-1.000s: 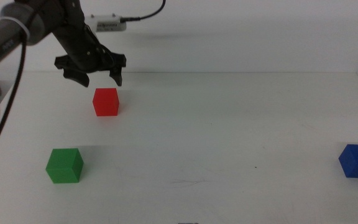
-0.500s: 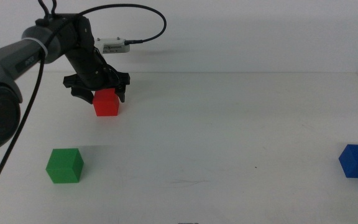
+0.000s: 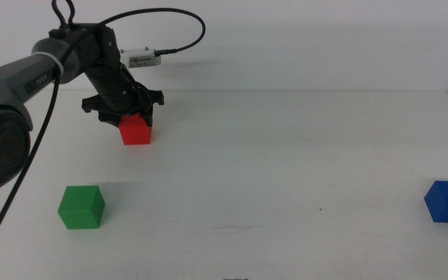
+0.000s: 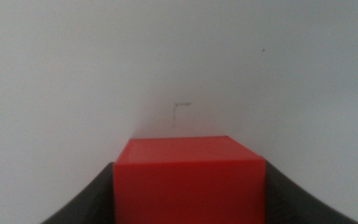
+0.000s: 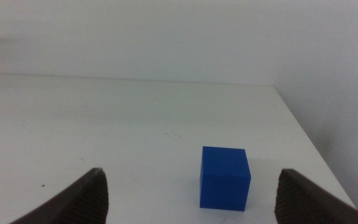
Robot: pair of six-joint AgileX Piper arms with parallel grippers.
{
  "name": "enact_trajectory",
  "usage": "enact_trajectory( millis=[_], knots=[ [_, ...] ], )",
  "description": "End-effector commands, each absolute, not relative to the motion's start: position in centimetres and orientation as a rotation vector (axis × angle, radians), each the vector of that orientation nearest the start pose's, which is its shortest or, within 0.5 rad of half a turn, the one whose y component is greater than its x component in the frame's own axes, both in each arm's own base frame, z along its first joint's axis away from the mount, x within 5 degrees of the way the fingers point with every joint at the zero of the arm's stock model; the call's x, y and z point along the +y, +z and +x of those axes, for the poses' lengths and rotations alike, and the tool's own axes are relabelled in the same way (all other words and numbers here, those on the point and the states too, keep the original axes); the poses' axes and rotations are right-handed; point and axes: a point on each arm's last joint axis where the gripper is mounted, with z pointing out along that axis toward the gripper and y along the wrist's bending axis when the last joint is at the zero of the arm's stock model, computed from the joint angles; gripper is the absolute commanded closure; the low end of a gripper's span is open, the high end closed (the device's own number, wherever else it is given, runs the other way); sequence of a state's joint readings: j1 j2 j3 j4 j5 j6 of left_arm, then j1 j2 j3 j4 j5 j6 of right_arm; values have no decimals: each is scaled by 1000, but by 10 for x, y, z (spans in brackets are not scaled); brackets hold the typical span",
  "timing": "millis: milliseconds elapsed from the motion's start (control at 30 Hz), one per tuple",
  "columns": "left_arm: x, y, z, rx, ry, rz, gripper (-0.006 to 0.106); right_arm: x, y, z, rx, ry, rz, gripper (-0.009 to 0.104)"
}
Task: Stack red cubes first, then green, then blue cubes in a specific spot.
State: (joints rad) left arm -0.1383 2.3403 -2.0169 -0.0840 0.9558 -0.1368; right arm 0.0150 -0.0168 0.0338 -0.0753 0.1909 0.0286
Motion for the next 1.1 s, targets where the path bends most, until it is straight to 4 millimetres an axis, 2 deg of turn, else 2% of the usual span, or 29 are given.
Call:
enact_trajectory(
  millis=[0, 133, 233, 367, 467, 567, 700, 867, 1067],
  knots=[
    [-77, 220, 498, 2683, -236, -84, 73, 0, 201, 54, 1578, -44, -56, 1],
    [-80, 245, 487, 2668, -236, -62, 86, 0, 201, 54, 1578, -44, -56, 1],
    [-87, 261, 468, 2662, -189, -87, 88, 0, 201, 54, 1578, -44, -56, 1],
    [-100, 272, 431, 2647, -131, -128, 88, 0, 201, 54, 1578, -44, -56, 1],
    [-117, 280, 400, 2624, -158, -138, 88, 0, 201, 54, 1578, -44, -56, 1],
    [-140, 281, 374, 2628, -179, -130, 88, 0, 201, 54, 1578, -44, -56, 1],
    [-177, 279, 353, 2653, -203, -120, 88, 0, 201, 54, 1578, -44, -57, 1],
    [-221, 271, 338, 2643, -269, -39, 88, 0, 201, 54, 1578, -44, -56, 1],
    [-258, 252, 332, 2676, -299, 23, 88, 0, 201, 54, 1578, -44, -56, 1]
  ],
)
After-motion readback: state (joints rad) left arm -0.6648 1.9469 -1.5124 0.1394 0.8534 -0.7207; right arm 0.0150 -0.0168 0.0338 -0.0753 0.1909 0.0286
